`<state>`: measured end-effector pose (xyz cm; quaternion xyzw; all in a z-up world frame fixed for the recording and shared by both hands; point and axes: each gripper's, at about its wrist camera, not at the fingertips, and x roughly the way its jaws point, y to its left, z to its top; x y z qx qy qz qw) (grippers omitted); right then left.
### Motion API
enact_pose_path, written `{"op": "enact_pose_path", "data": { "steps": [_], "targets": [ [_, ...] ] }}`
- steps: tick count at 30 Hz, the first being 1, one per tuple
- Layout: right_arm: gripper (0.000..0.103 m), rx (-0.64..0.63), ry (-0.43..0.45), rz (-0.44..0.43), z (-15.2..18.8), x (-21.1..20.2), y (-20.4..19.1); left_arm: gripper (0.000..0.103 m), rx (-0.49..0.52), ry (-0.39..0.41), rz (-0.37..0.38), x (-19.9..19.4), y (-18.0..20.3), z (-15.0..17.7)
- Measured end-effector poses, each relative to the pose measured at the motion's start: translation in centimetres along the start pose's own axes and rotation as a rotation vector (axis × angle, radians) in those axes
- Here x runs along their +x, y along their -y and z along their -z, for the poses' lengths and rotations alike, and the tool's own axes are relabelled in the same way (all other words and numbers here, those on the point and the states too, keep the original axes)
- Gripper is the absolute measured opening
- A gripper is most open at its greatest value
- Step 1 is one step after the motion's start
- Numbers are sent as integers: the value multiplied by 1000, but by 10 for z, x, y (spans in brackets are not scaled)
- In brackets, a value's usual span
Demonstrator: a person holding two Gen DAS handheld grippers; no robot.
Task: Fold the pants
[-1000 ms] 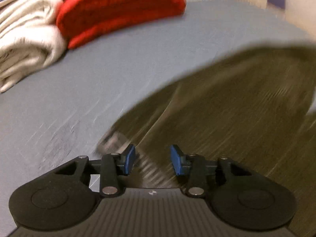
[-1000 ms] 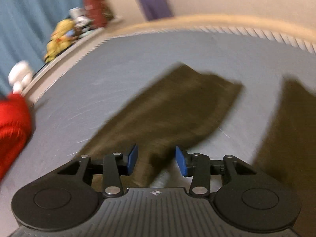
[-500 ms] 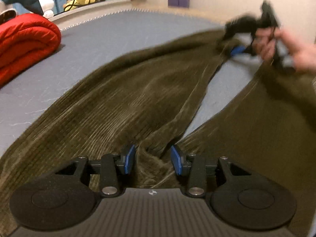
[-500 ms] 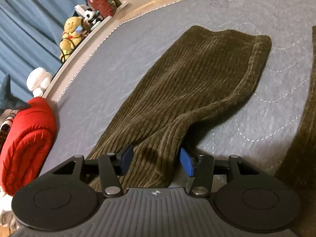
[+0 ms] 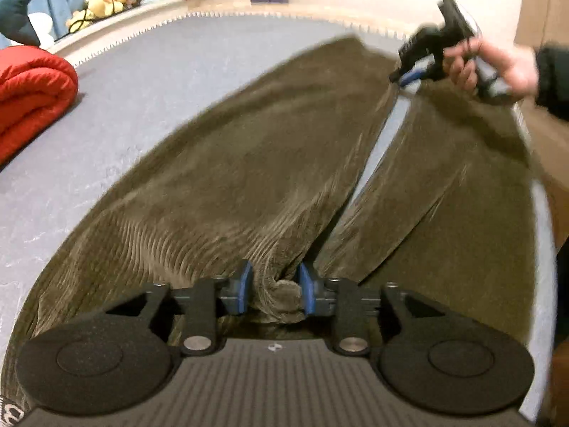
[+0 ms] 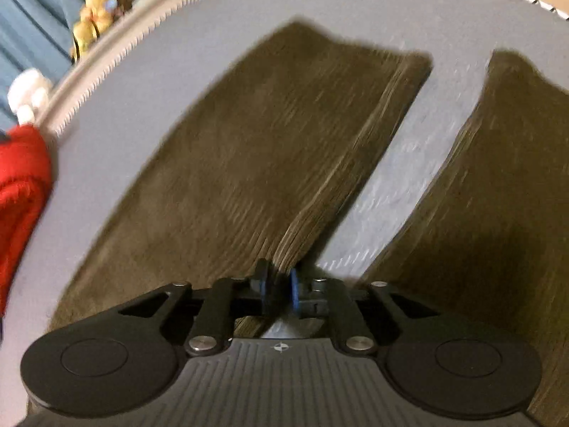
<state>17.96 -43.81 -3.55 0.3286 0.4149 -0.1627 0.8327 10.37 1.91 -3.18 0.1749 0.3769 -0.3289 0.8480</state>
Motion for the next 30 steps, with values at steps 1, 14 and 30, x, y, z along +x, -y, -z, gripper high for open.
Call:
{"op": "enact_pose_path", "data": {
  "steps": [1,14,30],
  "targets": [
    [24,23,48,16,-8,-7,6,47,-36,46,25,-7,-5,-6],
    [48,289,229,5,-80,22,104,52,-218,150,42,-13,-25,3],
    [6,362,321,166,-83,-14,126,51,-337,-125,-118,-33,-81,85]
  ]
}}
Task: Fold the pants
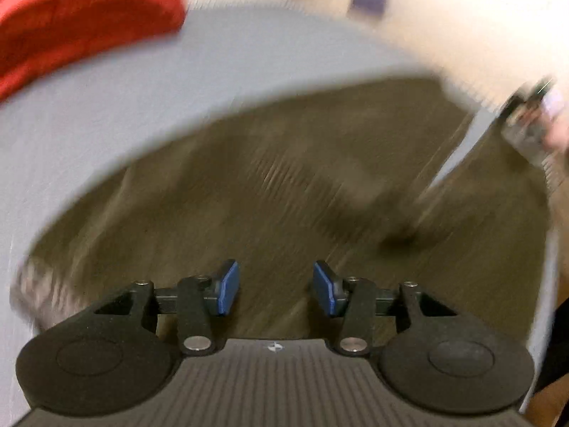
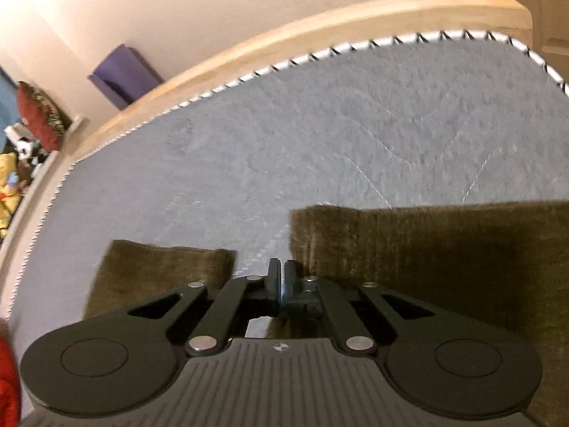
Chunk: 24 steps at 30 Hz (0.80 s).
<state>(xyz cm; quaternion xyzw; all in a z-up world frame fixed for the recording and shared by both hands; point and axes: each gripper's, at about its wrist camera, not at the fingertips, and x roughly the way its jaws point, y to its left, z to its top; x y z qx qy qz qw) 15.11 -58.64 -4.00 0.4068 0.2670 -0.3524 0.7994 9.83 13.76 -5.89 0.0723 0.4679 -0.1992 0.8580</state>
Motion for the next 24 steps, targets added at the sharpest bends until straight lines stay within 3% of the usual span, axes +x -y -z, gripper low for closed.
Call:
{"op": "enact_pose_path", "data": {
  "steps": [1,2,4,5,6,9,11,13,17,20,21,22,23,24],
  "targets": [
    [7,-18,9,-21,-1,-11,-5,51,8,-34,-19,7,-4,12],
    [11,-38,19,-43,-4,-20,-14,51,6,-1,-10,1,-4,15],
    [29,-111,47,-110,-6,-49,-35,51,8,-44,-59,-10,-2,11],
    [44,-149,61,-149,-6,-64,-46,50,33,-23,-96,-22,2,8],
    [50,-191,75,-197,-4,-82,-57,50,50,2,-105,-34,6,7],
    [50,-316,90,-350,7,-136,-85,50,49,37,-80,-68,11,11],
    [50,-418,81,-447,23,-174,-101,50,39,14,-132,-86,12,17],
    [50,-534,75,-534,48,-214,-112,50,-48,5,-181,-108,6,27],
    [50,-782,0,-720,128,-279,-120,50,-263,40,-192,-143,-6,56],
    [49,-953,-112,-832,205,-300,-121,50,-354,87,-203,-147,-5,86],
    [44,-1029,-172,-853,237,-304,-121,50,-392,102,-201,-141,-6,99],
    [39,-1105,-233,-862,266,-310,-123,50,-440,17,-197,-128,-9,109],
    [33,-1189,-300,-875,296,-315,-125,43,-457,-58,-232,-121,-9,110],
    [33,-1274,-343,-916,324,-323,-124,47,-428,-29,-259,-124,-6,108]
  ]
}}
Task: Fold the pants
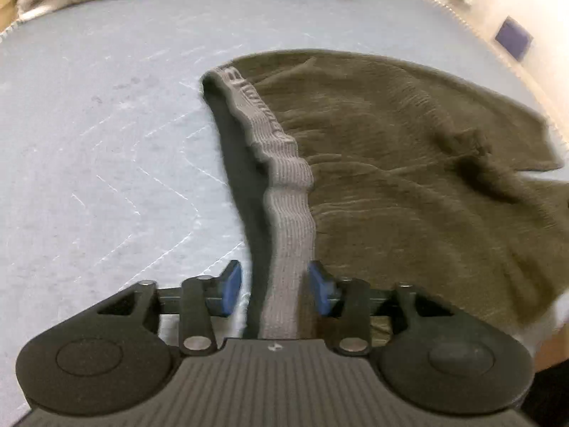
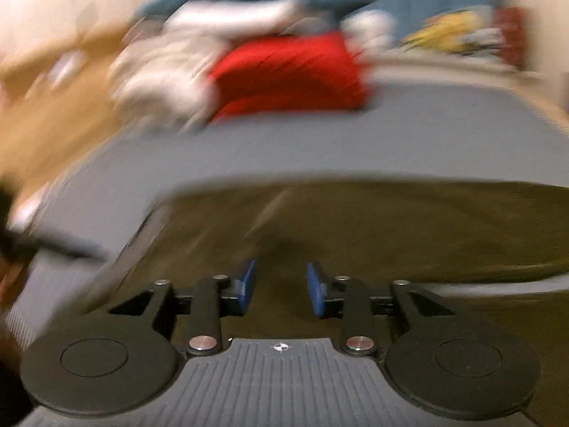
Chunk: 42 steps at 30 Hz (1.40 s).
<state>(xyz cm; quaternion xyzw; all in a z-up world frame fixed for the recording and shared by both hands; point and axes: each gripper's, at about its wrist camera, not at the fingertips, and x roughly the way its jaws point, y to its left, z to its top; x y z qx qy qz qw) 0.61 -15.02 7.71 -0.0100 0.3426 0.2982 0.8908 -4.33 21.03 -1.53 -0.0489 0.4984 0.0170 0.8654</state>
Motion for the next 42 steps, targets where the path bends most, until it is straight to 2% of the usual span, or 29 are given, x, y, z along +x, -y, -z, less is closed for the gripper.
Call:
{"op": "enact_pose_path", "data": {
  "steps": [1,2,3,6,9,14,18,21,22,23,24,25,27,31,32,34,36,37,38,40,42],
  "targets": [
    [33,-59,-17,-30,7,8,-20,51,33,55,10,-8,2,-1],
    [33,-133,-45,-53,15,16,-40,63,39,91,36,-14,0,-1],
    [33,-201,-76,-72,24,25,-56,71,16,102,61,-17,-5,0],
    [34,-287,-127,-131,46,37,-81,71,-41,38,65,-8,-17,2],
    [39,-378,-162,-177,59,45,-91,71,-39,-5,63,5,-24,3],
    [40,-474,-208,-248,83,54,-118,71,-48,-73,105,29,-24,6],
    [41,-561,-248,-241,100,67,-134,71,-61,-88,127,39,-25,4],
    [41,-600,-243,-234,100,73,-140,71,-67,-91,133,43,-24,2],
    [41,-603,-245,-234,99,73,-140,70,-62,-88,133,42,-24,3],
    [40,-607,-247,-235,99,74,-141,62,-54,-87,139,43,-23,3],
    [34,-612,-248,-236,99,74,-142,46,-47,-87,157,42,-21,3],
    [30,-621,-248,-234,98,74,-143,44,-37,-87,169,40,-19,3],
    [15,-643,-246,-233,96,72,-144,29,2,-72,160,32,-15,3],
    [8,-652,-204,-294,85,59,-146,26,-13,-8,166,-5,-22,0],
    [1,-648,-190,-316,82,54,-146,26,1,0,160,-13,-21,1],
    [2,-634,-178,-361,77,46,-145,27,49,-25,134,-15,-15,6],
    [3,-634,-204,-363,79,48,-143,29,115,-77,60,-3,-4,10],
    [3,-629,-217,-352,81,50,-142,33,154,-91,11,2,2,12],
    [4,-624,-234,-342,82,53,-141,40,185,-86,-21,4,7,13],
    [5,-598,-254,-340,79,54,-138,42,205,-6,-66,-5,11,9],
    [15,-546,-229,-330,70,49,-133,43,186,86,-49,-21,11,4]
  ]
}}
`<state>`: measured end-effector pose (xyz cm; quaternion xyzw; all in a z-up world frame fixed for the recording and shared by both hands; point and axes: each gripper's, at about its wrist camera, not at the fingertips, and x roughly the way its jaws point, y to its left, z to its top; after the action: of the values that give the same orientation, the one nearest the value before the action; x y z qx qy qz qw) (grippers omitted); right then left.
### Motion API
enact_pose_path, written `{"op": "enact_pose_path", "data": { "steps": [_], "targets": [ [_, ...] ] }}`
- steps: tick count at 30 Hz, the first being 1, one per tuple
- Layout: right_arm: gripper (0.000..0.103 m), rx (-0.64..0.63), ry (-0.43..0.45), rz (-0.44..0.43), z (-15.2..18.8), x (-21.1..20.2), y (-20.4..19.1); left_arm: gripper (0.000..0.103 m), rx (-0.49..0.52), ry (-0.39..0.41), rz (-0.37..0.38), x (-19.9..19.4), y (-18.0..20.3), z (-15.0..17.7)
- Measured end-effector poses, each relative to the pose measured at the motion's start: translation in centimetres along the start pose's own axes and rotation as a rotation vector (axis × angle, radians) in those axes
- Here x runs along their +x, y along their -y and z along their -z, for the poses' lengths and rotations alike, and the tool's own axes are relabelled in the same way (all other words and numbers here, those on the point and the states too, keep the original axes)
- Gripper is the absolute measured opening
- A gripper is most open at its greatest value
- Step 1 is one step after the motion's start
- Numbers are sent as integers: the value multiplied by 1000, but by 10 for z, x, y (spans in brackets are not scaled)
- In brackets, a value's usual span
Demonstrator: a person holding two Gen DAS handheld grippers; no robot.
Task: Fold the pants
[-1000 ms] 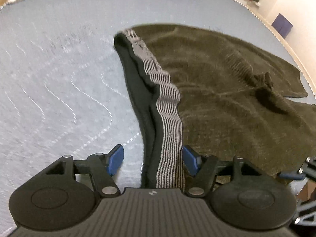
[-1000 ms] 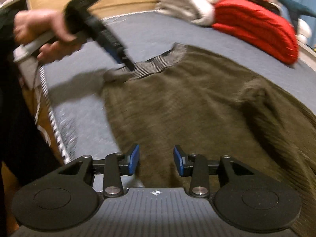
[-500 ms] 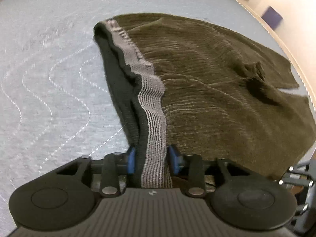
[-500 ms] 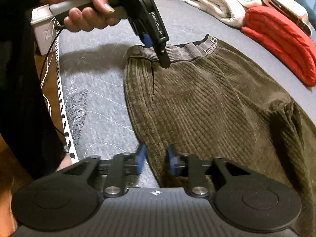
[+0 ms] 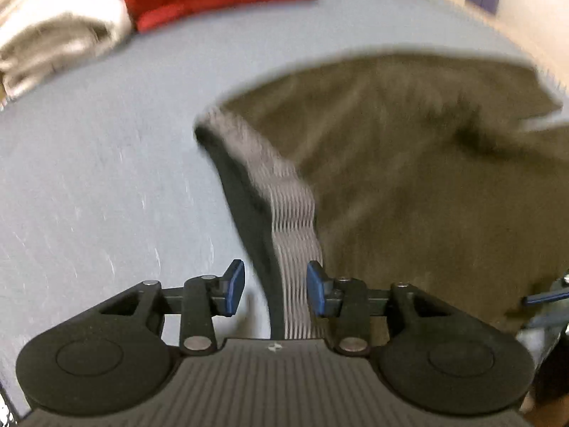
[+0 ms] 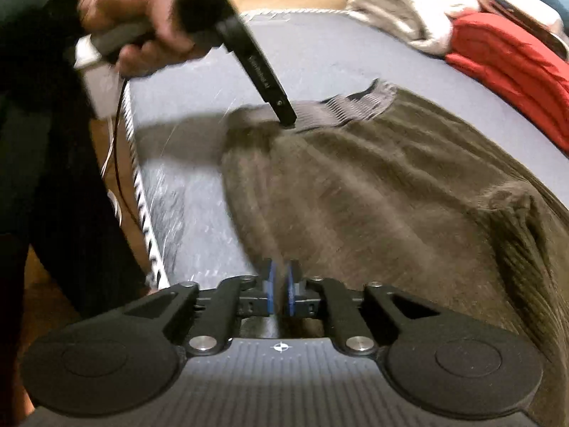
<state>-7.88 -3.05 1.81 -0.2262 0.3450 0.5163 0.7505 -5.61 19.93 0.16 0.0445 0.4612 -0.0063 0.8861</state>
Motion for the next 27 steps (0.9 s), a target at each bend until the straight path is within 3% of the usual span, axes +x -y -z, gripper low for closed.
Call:
{"op": "enact_pose_path", "data": {
  "steps": [1,3,5,7,8,9,11,14,18,22,27],
  "targets": [
    [20,32,19,9,-2,-4,4,43,-26,36,40,-6,-3,-3],
    [42,127,56,30,-5,-11,17,43,-52,51,120,-10,-4,-5],
    [43,207,52,63,-3,-10,30,43,-48,-31,179,4,1,-3],
    [43,251,-25,102,3,2,38,42,-11,-178,154,30,8,7],
    [43,262,-92,131,8,10,42,42,37,-178,135,33,15,8],
    [43,275,-164,168,14,19,45,43,50,-169,135,31,18,5],
    [44,330,-154,160,15,15,52,43,-19,-123,161,24,10,-4],
    [47,382,-50,175,6,-10,59,43,-109,-6,173,6,-3,-18],
    [51,466,101,251,-1,-46,80,43,-191,88,137,-3,-9,-34],
    [52,587,160,340,1,-63,106,43,-160,137,95,-2,0,-67],
    [54,674,188,400,7,-75,127,43,-21,213,55,26,13,-118]
  ]
}}
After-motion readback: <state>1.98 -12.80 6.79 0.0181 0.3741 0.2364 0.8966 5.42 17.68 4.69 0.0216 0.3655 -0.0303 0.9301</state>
